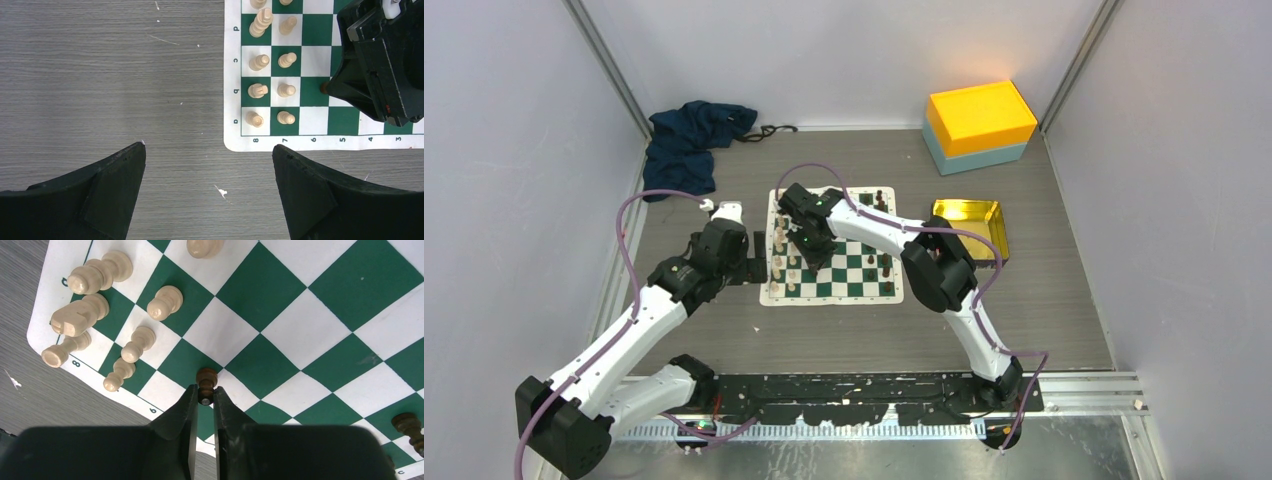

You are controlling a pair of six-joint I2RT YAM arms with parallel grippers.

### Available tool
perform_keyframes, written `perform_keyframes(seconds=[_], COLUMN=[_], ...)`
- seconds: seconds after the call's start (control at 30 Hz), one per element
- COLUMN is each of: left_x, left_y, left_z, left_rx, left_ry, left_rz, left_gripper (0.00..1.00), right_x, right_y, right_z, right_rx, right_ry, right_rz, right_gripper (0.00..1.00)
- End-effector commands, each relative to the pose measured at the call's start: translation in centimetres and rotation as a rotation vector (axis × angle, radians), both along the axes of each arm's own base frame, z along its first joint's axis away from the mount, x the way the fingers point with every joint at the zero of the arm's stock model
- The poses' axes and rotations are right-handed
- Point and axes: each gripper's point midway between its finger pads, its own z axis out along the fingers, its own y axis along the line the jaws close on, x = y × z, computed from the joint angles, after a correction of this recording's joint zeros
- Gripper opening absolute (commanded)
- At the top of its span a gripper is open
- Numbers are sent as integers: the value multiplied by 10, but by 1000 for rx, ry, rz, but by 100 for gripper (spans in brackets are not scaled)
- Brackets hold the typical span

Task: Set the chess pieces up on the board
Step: Pick up the chess piece from the chessboard.

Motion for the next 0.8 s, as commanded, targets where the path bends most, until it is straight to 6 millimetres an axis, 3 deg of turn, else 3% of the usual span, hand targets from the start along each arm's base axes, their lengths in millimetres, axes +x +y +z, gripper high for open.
perform_keyframes(seconds=[0.0,0.17,0.4,0.77], left_x=[5,5,6,7], left_y=[4,3,4,3], left_z=[7,8,9,10], left_rx=[2,1,3,4], left_ry=[-35,-37,-38,-35], left_rz=[19,19,21,19], left_gripper=[99,99,99,99], right_x=[6,8,8,-5], right_y=[12,11,3,-40], right_z=[18,30,53,75], right_rx=[46,57,63,8], right_ry=[-38,-61,-104,-169], right_rz=[18,14,-2,-60], right_gripper=[12,5,4,2])
